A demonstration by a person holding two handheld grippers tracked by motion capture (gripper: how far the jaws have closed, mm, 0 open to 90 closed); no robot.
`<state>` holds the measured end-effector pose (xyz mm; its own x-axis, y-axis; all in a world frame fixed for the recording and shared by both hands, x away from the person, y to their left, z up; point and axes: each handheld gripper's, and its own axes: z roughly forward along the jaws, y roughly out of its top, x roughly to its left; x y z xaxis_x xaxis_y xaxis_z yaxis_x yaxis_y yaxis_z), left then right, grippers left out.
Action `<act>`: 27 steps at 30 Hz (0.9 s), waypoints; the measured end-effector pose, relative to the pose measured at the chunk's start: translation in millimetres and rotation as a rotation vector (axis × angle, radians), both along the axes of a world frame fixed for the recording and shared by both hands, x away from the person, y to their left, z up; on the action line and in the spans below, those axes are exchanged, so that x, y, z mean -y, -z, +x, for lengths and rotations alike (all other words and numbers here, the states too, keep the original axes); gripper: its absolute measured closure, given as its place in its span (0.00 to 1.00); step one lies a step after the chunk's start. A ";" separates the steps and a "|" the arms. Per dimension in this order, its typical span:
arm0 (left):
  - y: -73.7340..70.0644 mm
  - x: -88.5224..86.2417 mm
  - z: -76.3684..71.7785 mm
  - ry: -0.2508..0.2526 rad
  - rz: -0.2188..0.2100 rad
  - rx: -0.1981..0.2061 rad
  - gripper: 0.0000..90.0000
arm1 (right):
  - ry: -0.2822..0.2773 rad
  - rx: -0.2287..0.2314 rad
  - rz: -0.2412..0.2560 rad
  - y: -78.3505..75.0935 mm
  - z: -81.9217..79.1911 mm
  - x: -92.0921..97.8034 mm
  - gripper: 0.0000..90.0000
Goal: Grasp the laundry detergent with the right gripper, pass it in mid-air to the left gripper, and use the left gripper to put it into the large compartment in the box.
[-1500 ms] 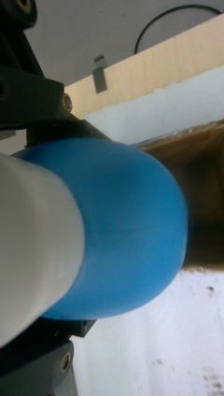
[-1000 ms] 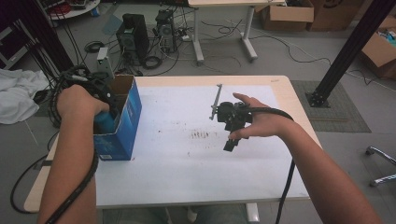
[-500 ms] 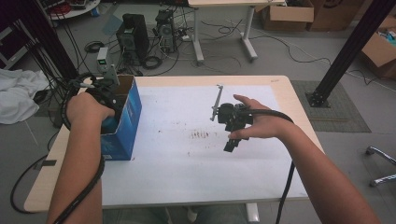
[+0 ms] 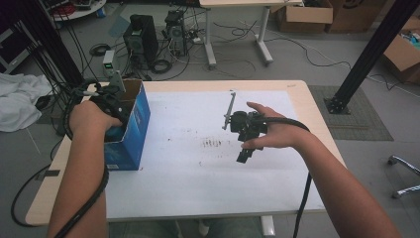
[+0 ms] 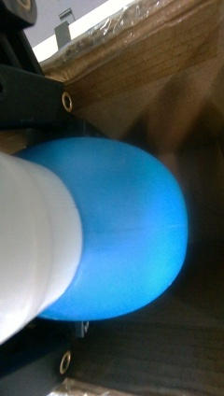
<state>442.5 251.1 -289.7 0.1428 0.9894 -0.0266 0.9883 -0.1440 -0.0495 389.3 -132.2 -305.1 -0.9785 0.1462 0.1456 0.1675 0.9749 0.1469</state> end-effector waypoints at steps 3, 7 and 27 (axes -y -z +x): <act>0.1 1.8 0.2 -0.019 0.006 -0.005 0.43 | 0.004 -0.001 0.005 -0.6 -0.3 0.3 0.18; 0.2 3.0 0.4 -0.031 0.012 -0.009 0.42 | 0.002 0.000 0.001 -0.7 -1.7 0.1 0.18; -8.4 1.9 -5.7 -0.020 0.022 -0.047 0.32 | -0.009 0.005 0.000 -1.4 -6.2 -4.4 0.18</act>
<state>436.9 249.2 -281.3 0.1220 0.9925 -0.0108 0.9876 -0.1225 -0.0986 383.1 -127.8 -303.8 -0.9804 0.1376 0.1407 0.1582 0.9763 0.1478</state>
